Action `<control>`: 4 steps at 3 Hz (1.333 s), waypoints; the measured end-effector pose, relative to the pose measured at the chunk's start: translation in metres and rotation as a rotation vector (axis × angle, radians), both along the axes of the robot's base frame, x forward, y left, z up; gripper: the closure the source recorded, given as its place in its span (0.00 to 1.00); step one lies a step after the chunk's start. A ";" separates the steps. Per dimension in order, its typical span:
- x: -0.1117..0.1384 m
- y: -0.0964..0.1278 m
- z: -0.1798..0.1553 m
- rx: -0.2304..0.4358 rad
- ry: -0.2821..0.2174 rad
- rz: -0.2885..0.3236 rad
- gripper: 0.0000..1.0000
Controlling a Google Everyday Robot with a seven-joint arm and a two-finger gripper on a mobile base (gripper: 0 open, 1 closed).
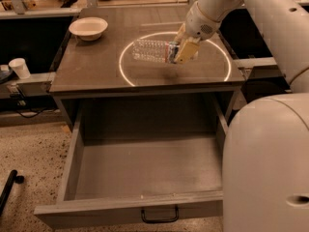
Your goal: Pick water bottle from top drawer and place on counter
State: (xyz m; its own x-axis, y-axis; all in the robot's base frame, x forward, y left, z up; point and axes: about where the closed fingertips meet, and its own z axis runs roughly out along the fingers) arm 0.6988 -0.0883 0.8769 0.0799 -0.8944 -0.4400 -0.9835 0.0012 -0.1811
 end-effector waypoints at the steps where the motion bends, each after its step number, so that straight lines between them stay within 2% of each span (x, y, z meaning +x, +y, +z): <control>1: 0.018 -0.003 0.003 0.007 -0.041 -0.070 0.84; 2: 0.032 -0.009 -0.011 -0.030 -0.040 -0.155 0.61; 3: 0.037 -0.014 -0.031 -0.041 0.014 -0.214 0.38; 4: 0.038 -0.014 -0.033 -0.041 0.019 -0.217 0.15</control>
Offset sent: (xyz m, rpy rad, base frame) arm 0.0422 -0.0201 -0.0232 -0.0772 -0.0432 -0.2683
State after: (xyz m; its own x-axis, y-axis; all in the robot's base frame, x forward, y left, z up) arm 0.7364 -0.1021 0.8435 -0.1244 -0.9069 -0.4026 -0.9642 0.2063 -0.1666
